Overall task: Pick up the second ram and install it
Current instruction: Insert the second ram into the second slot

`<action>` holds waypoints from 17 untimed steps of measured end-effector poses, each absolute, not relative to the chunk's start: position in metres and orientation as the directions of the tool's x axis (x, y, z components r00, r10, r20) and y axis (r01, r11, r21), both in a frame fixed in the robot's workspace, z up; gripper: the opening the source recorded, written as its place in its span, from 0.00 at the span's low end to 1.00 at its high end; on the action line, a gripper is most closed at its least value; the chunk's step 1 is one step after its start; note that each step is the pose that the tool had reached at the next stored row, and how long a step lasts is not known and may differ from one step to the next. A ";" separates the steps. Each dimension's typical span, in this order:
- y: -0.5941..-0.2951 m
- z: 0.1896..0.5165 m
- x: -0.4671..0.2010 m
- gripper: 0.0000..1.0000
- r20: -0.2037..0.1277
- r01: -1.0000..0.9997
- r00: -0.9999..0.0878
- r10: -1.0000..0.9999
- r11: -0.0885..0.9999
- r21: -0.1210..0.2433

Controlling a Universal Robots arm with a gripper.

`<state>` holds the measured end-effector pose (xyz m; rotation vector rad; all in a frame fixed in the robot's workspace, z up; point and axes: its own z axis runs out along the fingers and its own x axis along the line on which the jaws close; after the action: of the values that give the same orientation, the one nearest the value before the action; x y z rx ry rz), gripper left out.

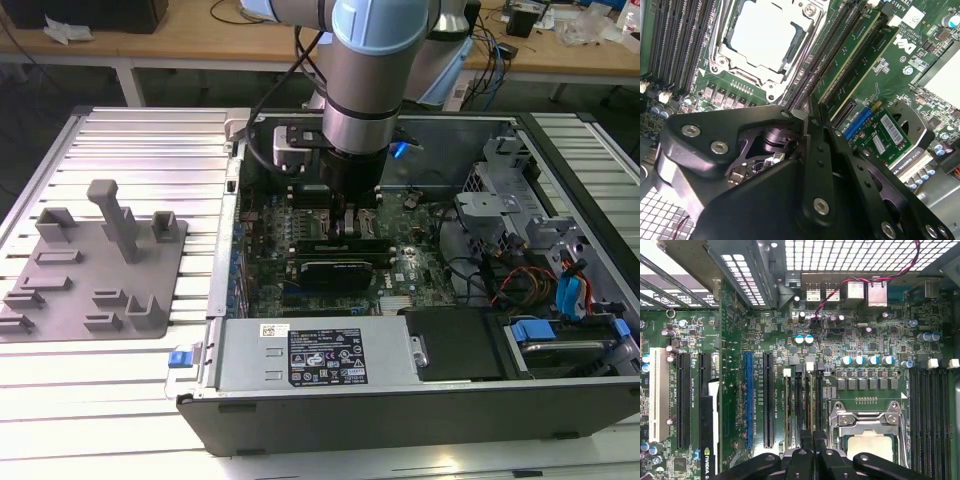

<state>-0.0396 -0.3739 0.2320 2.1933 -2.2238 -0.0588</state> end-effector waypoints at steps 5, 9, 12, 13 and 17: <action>-0.374 0.229 -0.040 0.09 -0.014 -0.999 -0.014 -1.000 0.013 0.039; -0.374 0.226 -0.040 0.09 -0.014 -0.999 -0.014 -1.000 0.014 0.039; -0.374 0.225 -0.040 0.09 -0.014 -0.999 -0.014 -1.000 0.014 0.039; -0.374 0.225 -0.040 0.09 -0.014 -0.999 -0.014 -1.000 0.014 0.039; -0.374 0.225 -0.040 0.09 -0.014 -0.999 -0.014 -1.000 0.014 0.039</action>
<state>-0.0395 -0.3739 0.2250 2.1934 -2.2239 -0.0589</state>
